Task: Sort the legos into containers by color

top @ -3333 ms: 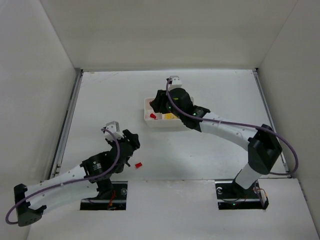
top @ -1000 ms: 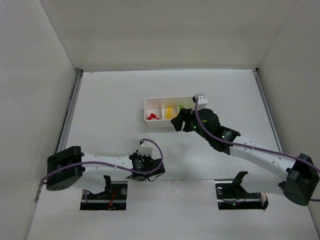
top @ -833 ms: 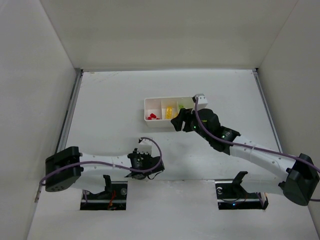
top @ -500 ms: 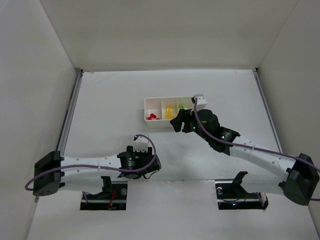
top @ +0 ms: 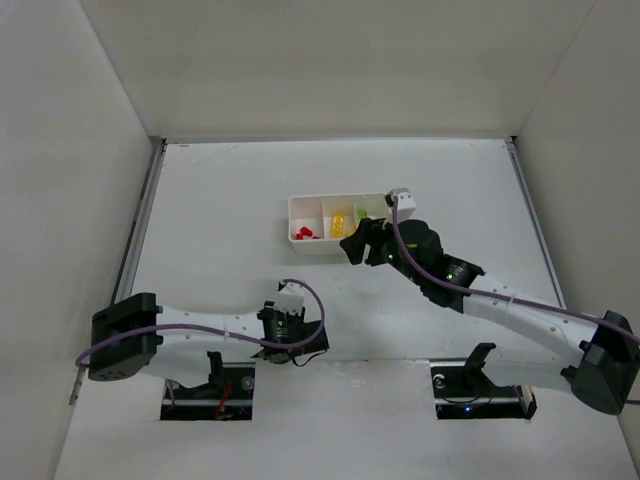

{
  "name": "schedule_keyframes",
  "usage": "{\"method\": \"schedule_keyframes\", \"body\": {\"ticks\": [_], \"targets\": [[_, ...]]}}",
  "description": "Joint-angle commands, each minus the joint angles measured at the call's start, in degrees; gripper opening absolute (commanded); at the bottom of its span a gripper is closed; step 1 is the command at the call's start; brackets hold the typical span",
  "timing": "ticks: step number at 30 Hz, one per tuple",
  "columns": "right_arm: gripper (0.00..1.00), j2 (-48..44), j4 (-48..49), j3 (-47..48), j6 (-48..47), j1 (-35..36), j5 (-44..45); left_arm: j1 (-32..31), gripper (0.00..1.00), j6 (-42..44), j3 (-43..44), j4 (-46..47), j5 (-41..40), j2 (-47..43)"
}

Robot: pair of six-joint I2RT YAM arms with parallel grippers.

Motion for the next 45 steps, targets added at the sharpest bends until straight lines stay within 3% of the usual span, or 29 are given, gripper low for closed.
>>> {"method": "schedule_keyframes", "body": {"ticks": [1, 4, 14, 23, 30, 34, 38, 45], "targets": [[0.72, -1.40, 3.16, -0.73, -0.27, 0.33, 0.15, 0.56, 0.39, -0.59, -1.69, 2.41, 1.37, -0.88], [0.72, -1.32, 3.07, -0.65, -0.27, 0.33, 0.15, 0.65, 0.33, -0.50, -2.05, 3.29, 2.60, -0.70], [0.72, -1.14, 3.16, -0.65, -0.27, 0.33, 0.24, 0.65, 0.28, -0.68, -2.22, 3.64, 4.01, 0.00], [0.72, -0.96, 3.16, -0.47, -0.27, 0.33, 0.15, 0.82, 0.12, -0.24, -2.32, 5.32, 3.57, -0.52], [0.72, -2.45, 3.16, -1.52, -0.45, -0.28, 0.24, 1.70, 0.11, 1.60, 5.68, -0.92, -3.97, -7.02], [0.72, -3.95, 2.89, -3.02, 0.17, -3.00, 0.15, 7.40, 0.11, 7.83, 9.81, 2.13, -8.20, -12.03], [0.71, -5.62, 2.98, -5.39, 1.40, -5.64, 0.94, 17.59, 0.12, 19.60, 11.66, 14.59, -7.86, -14.41], [0.71, -7.47, 4.12, -7.68, 2.63, -8.01, 0.76, 34.73, 0.13, 30.96, 17.54, 34.12, 5.40, -4.50]]}}
